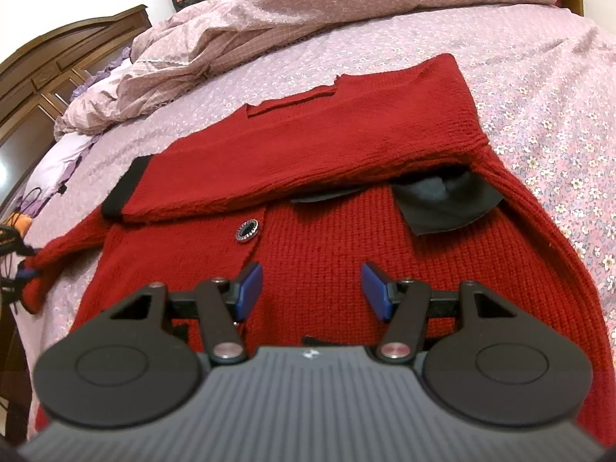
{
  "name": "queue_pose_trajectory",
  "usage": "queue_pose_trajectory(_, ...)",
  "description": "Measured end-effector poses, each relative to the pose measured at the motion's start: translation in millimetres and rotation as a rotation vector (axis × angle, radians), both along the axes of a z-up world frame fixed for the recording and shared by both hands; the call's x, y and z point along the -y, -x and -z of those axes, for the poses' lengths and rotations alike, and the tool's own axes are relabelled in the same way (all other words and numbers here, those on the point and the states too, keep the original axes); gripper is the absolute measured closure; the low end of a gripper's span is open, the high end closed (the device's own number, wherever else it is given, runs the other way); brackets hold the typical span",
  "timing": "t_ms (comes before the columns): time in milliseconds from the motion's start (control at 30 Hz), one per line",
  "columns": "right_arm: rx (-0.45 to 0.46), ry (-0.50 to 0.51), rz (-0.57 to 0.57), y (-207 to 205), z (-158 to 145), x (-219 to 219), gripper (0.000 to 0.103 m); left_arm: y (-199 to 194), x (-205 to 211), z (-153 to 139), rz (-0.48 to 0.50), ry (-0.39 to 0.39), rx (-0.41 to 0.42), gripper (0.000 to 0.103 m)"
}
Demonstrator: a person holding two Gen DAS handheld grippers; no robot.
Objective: Fold small clothes
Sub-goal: 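Fold the held sleeve back over itself and open the left tool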
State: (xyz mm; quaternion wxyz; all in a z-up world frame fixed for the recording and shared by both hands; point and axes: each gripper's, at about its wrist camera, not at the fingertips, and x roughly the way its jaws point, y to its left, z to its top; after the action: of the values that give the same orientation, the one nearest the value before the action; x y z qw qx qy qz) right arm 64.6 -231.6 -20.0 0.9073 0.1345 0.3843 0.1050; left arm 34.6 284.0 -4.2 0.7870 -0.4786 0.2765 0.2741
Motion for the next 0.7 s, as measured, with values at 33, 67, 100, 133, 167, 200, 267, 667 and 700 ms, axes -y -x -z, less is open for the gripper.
queue_pose_trajectory(33,0.001,-0.003,0.002,-0.2,0.4,0.2,0.044,-1.2,-0.1,-5.6,0.013,-0.023,0.019,0.089)
queue_pose_trajectory(67,0.003,-0.007,0.004,0.3,0.6,0.0,0.044,-3.3,2.3,-12.6,0.027,-0.052,0.038,0.089)
queue_pose_trajectory(100,0.004,-0.01,0.006,0.7,0.9,0.1,0.043,-5.3,4.7,-20.8,0.046,-0.089,0.057,0.089)
queue_pose_trajectory(133,0.005,-0.012,0.008,1.3,0.9,0.2,0.043,-7.2,8.1,-28.5,0.063,-0.118,0.077,0.089)
queue_pose_trajectory(167,0.007,-0.015,0.009,2.4,0.8,0.6,0.044,-9.5,11.9,-37.5,0.086,-0.145,0.107,0.089)
queue_pose_trajectory(200,0.008,-0.019,0.01,2.9,0.6,1.2,0.044,-11.3,16.8,-46.9,0.109,-0.164,0.14,0.089)
queue_pose_trajectory(267,0.009,-0.029,0.015,4.5,0.2,3.5,0.044,-16.2,28.7,-67.3,0.166,-0.204,0.216,0.089)
queue_pose_trajectory(667,0.025,-0.038,0.049,10.3,-2.5,8.6,0.043,-65.7,169.2,-119.0,0.613,-0.231,0.441,0.089)
queue_pose_trajectory(700,0.025,-0.039,0.051,10.2,-2.6,9.2,0.043,-71.6,182.1,-112.7,0.641,-0.222,0.425,0.089)
